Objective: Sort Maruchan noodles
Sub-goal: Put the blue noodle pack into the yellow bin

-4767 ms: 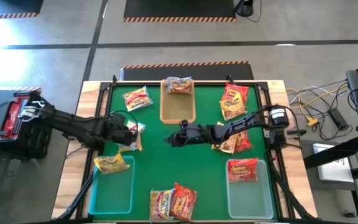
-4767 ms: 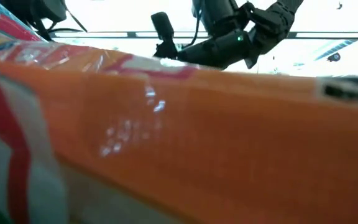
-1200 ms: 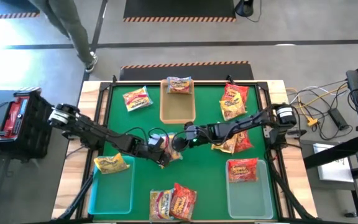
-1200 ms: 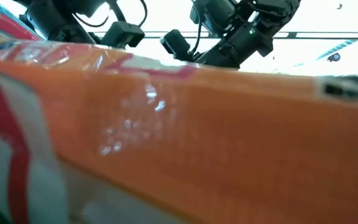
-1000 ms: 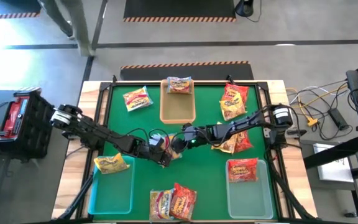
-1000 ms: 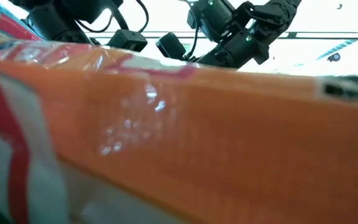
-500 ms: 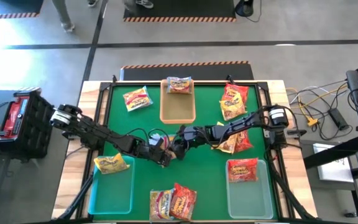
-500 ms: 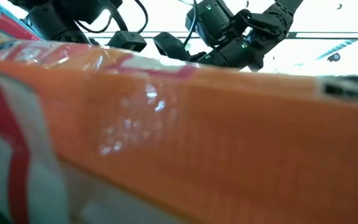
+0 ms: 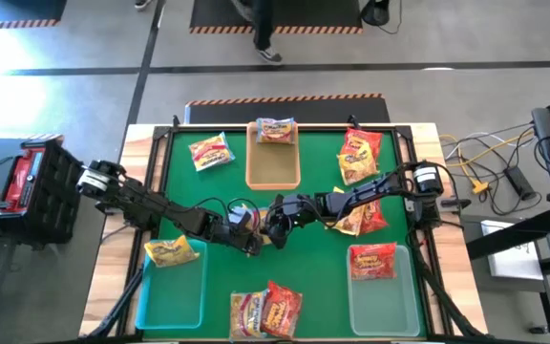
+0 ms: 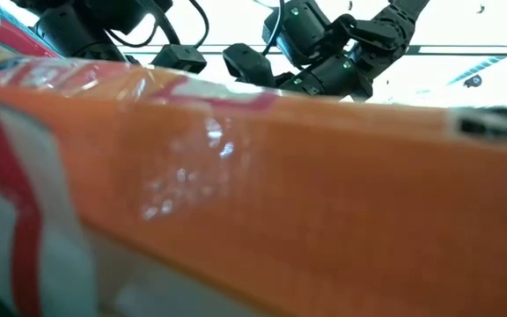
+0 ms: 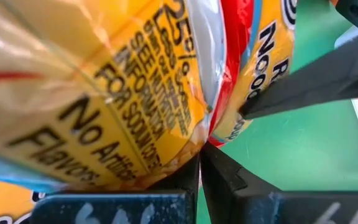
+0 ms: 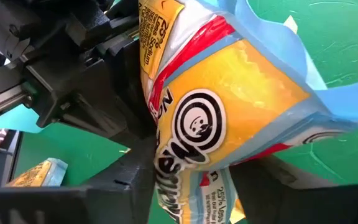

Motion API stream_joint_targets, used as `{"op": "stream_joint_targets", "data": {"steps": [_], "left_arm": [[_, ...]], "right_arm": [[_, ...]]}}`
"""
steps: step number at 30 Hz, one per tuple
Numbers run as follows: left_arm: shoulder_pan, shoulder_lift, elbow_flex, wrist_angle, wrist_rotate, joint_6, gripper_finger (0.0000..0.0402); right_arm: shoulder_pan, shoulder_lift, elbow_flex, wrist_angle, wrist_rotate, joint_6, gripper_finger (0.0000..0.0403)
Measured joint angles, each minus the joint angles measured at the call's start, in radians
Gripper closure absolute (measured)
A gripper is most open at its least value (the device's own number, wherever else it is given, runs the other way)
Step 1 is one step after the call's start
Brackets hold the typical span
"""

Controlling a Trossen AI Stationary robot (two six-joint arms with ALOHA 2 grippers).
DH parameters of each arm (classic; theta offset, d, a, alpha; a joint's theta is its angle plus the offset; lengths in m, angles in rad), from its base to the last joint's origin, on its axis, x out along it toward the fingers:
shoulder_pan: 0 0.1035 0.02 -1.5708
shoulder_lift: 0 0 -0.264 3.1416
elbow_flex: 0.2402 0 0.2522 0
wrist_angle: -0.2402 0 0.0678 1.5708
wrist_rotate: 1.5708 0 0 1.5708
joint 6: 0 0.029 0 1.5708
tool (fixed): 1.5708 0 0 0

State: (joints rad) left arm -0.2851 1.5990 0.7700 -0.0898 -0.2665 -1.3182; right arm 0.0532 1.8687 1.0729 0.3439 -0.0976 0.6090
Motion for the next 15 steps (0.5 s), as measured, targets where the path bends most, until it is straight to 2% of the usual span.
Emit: {"op": "stream_joint_targets", "data": {"steps": [8,15], "left_arm": [[0.000,-0.022,0.000,-0.010,0.016,0.007,0.0401],[-0.002,-0.152,-0.002,-0.034,0.018,0.082,0.0401]], "right_arm": [[0.000,0.000,0.000,-0.001,-0.006,-0.018,0.0323],[-0.001,0.000,0.000,-0.018,-0.023,-0.030,0.0384]]}}
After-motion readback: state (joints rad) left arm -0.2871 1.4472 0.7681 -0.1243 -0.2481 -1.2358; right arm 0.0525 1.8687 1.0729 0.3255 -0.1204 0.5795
